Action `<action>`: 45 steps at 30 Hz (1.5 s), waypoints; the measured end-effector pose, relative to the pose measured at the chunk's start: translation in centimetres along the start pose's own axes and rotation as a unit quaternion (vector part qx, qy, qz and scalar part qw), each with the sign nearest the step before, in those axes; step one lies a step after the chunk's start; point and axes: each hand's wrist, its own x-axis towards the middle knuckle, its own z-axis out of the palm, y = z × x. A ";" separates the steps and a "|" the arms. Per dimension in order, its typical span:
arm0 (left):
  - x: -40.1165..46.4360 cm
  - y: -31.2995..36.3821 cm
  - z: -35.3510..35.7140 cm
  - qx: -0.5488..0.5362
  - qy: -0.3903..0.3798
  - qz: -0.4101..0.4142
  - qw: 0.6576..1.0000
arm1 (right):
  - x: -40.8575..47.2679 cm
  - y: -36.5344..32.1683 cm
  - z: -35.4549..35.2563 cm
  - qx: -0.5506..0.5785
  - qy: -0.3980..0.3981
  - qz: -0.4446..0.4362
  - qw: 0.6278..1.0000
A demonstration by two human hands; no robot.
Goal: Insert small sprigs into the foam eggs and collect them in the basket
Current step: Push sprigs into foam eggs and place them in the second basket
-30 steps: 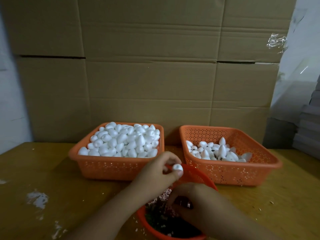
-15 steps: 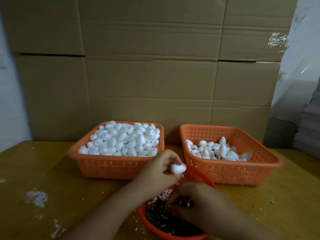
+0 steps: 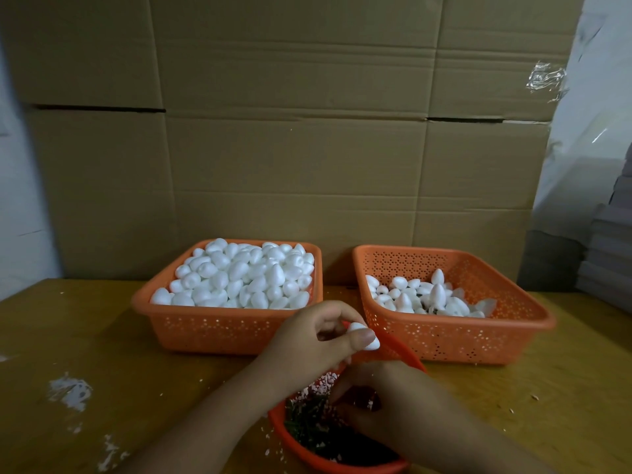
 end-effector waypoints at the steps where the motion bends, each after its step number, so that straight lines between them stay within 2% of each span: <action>1: -0.1 0.2 0.0 0.001 -0.007 0.002 1.000 | 0.0 0.0 0.0 0.001 -0.002 -0.002 1.000; 6: -0.1 0.5 0.0 -0.030 -0.004 0.001 1.000 | 0.0 0.0 0.1 -0.004 0.007 0.000 1.000; 12: 0.0 0.0 -0.2 -0.095 0.004 -0.037 0.995 | 0.0 -0.2 0.0 -0.015 0.017 0.003 1.000; 18: 0.0 0.1 -0.2 -0.089 0.010 -0.009 0.996 | -0.1 -0.2 0.1 -0.025 0.015 0.002 1.000; 31: 0.0 -0.1 -0.5 -0.122 0.021 -0.021 0.992 | 0.0 0.1 0.2 -0.026 0.012 0.008 1.000; 45: 0.1 -0.1 -0.2 -0.051 0.049 -0.004 0.997 | -0.1 0.2 0.2 -0.022 0.004 0.009 1.000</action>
